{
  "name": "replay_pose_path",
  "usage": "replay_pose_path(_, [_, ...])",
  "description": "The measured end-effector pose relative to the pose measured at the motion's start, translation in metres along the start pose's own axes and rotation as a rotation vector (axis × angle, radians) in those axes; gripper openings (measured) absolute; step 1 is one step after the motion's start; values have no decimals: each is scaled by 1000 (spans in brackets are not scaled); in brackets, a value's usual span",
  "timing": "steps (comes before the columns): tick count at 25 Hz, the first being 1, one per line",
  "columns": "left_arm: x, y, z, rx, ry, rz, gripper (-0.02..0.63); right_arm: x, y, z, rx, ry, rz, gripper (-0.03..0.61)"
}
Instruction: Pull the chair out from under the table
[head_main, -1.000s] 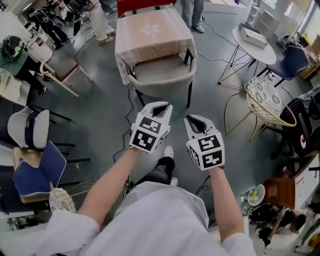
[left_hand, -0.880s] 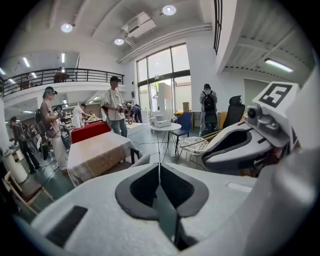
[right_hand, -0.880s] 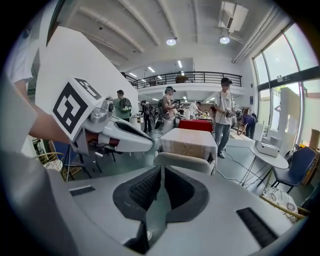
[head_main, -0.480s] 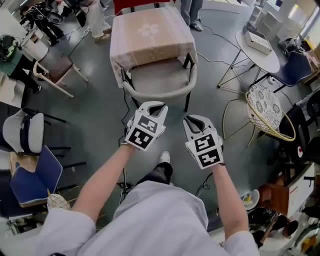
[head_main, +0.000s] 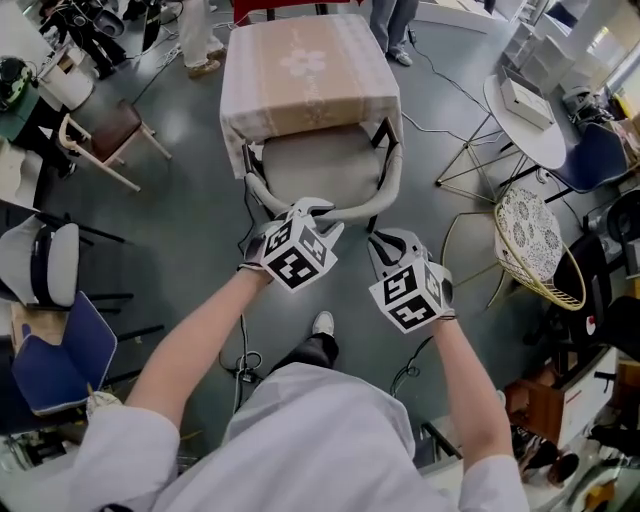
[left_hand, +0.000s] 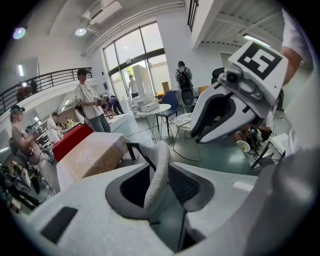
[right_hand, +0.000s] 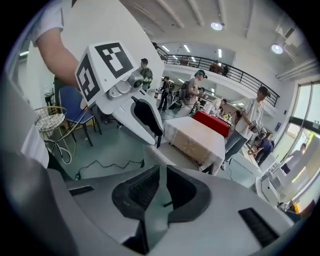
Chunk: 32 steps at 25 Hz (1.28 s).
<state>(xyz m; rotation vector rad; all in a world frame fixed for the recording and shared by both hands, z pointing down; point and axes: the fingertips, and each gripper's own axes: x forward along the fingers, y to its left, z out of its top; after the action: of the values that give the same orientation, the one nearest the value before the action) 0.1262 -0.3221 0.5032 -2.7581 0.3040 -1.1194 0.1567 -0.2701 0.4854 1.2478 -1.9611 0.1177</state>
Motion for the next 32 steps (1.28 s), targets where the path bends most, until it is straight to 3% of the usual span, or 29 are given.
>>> replay_pose_path(5, [23, 1, -21, 72, 81, -83, 169, 25, -9, -6, -105, 83, 45, 53])
replay_pose_path(13, [47, -1, -45, 150, 178, -187, 213, 58, -14, -28, -318, 209, 79, 128])
replay_pose_path(22, [65, 4, -53, 189, 241, -244, 213, 99, -22, -40, -568, 281, 139, 156])
replay_pose_path(27, [72, -1, -63, 223, 288, -279, 212, 119, -23, -49, -653, 317, 175, 158])
replay_pose_path(32, [77, -4, -73, 279, 302, -246, 133, 128, -15, -50, -726, 327, 231, 158])
